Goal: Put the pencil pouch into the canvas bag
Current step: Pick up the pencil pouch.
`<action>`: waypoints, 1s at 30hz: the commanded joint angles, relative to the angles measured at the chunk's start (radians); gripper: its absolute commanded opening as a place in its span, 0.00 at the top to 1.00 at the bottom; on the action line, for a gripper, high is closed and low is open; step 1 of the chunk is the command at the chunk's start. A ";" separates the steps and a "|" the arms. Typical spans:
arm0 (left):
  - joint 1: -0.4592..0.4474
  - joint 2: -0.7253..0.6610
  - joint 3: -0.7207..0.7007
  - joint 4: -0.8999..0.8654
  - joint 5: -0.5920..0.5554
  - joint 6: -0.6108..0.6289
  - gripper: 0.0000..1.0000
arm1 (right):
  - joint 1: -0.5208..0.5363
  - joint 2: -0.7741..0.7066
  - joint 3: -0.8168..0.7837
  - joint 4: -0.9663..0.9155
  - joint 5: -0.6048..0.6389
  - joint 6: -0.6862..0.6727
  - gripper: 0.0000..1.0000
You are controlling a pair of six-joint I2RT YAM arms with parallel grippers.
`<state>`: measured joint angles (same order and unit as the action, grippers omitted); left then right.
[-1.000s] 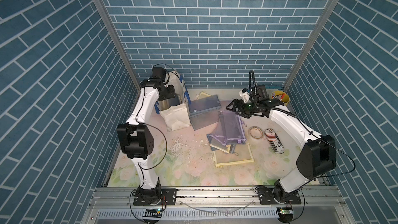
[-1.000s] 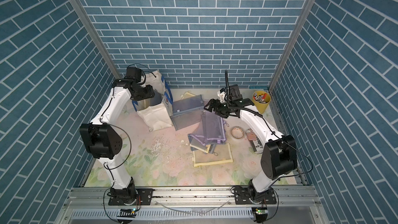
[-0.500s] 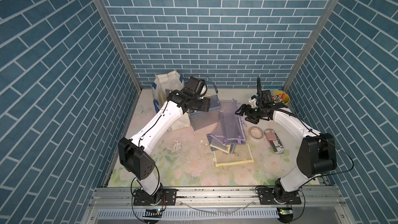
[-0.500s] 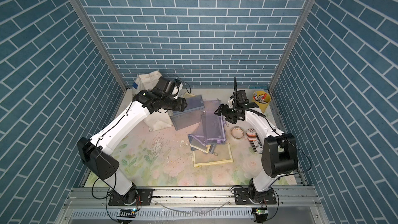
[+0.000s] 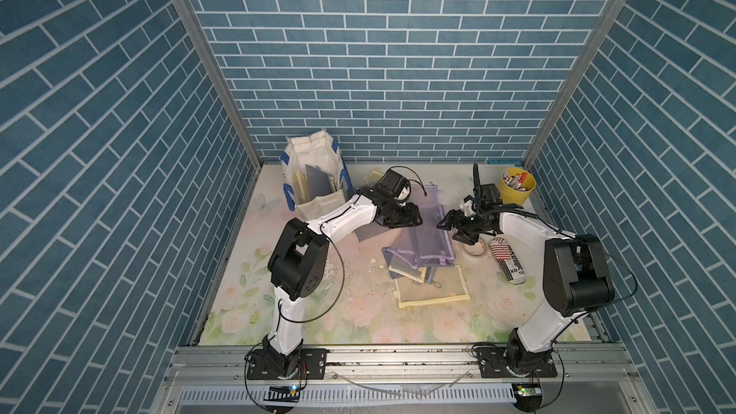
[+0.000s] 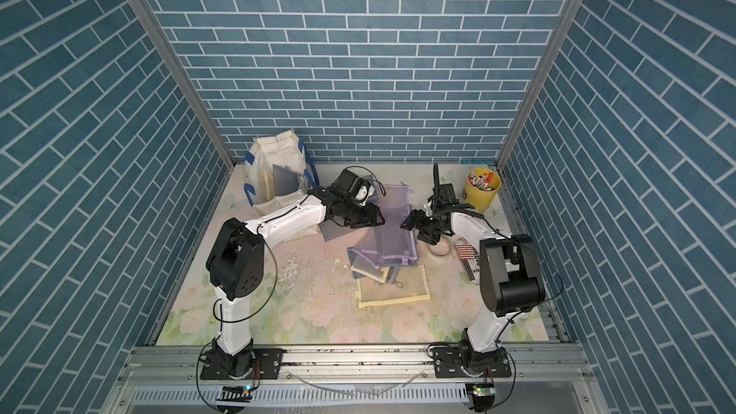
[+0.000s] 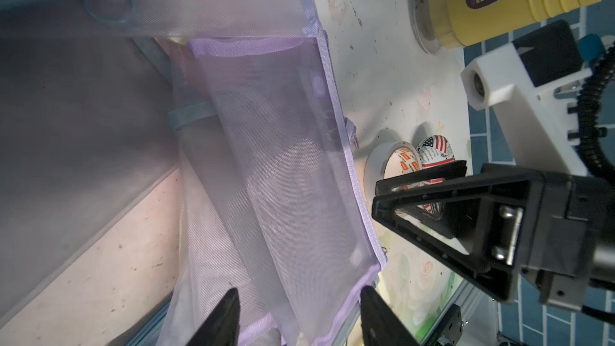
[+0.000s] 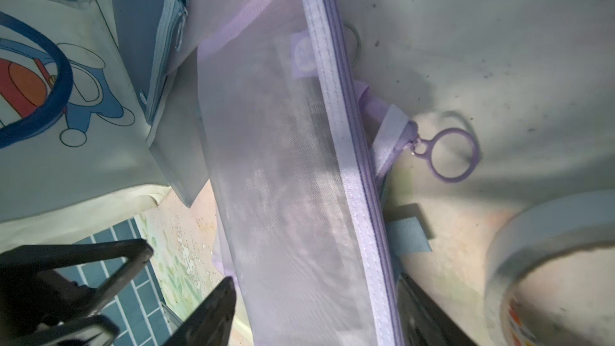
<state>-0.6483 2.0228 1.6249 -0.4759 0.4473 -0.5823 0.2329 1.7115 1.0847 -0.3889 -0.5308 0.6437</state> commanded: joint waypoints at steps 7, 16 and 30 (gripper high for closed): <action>-0.002 0.076 -0.025 0.142 0.080 -0.094 0.47 | 0.003 0.042 -0.073 0.083 -0.024 0.027 0.39; -0.005 0.129 -0.010 0.141 0.078 -0.101 0.50 | 0.008 0.052 -0.116 0.114 -0.027 0.033 0.64; -0.022 0.112 -0.086 0.176 0.042 -0.119 0.53 | 0.023 0.078 -0.129 0.114 -0.031 0.003 0.74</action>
<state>-0.6537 2.1361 1.5391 -0.3080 0.5087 -0.7048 0.2478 1.7729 0.9768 -0.2707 -0.5564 0.6724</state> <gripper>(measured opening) 0.475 0.259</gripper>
